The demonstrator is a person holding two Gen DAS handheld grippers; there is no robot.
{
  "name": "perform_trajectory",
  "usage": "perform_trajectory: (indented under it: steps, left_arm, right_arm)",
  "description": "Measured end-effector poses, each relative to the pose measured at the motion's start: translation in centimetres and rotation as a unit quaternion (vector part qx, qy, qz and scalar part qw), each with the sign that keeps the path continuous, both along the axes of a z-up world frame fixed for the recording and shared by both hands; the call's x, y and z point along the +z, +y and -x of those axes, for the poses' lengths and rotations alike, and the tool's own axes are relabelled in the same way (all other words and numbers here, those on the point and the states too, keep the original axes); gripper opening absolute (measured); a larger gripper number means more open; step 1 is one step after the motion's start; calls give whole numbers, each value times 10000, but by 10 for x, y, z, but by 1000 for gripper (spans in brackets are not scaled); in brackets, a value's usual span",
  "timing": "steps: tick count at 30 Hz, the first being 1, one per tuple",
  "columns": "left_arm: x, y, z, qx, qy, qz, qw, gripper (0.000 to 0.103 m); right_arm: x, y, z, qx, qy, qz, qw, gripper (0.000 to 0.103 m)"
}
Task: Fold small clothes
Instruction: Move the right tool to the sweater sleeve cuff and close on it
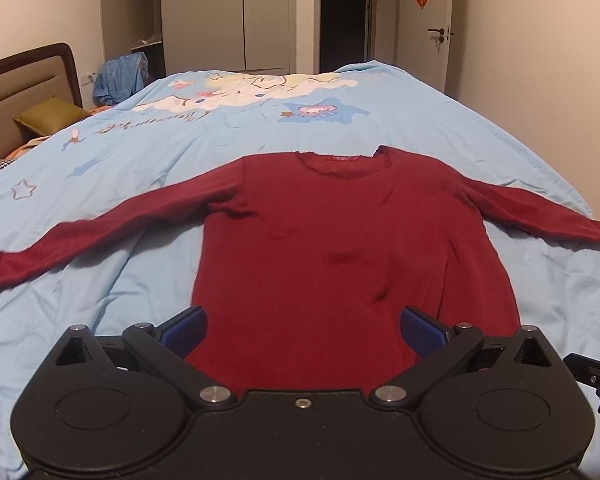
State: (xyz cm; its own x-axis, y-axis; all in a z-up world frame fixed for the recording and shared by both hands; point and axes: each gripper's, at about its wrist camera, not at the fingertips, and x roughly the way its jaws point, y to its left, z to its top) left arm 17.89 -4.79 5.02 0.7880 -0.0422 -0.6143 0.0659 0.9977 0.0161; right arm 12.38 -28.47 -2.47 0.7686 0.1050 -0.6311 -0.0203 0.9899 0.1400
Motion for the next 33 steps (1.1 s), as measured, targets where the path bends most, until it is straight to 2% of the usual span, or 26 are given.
perform_trajectory:
  steps: [9, 18, 23, 29, 33]
  left_arm:
    - [8, -48, -58, -97, 142, 29, 9998, 102]
    - [-1, -92, -96, -402, 192, 48, 9990, 102]
    - [-13, -113, -115, -588, 205, 130, 9980, 102]
    - [-36, -129, -128, -694, 415, 302, 9963, 102]
    - [-51, -135, -131, -714, 597, 237, 9954, 102]
  right_arm:
    - [11, -51, -25, -390, -700, -103, 9967, 103]
    - [8, -123, -56, -991, -1009, -243, 9896, 103]
    - [-2, -165, -77, -1387, -1031, -457, 9839, 103]
    - [-19, -208, -98, -2091, -900, -1004, 9686, 103]
    - [-32, -235, -104, -2583, -943, -1578, 9484, 103]
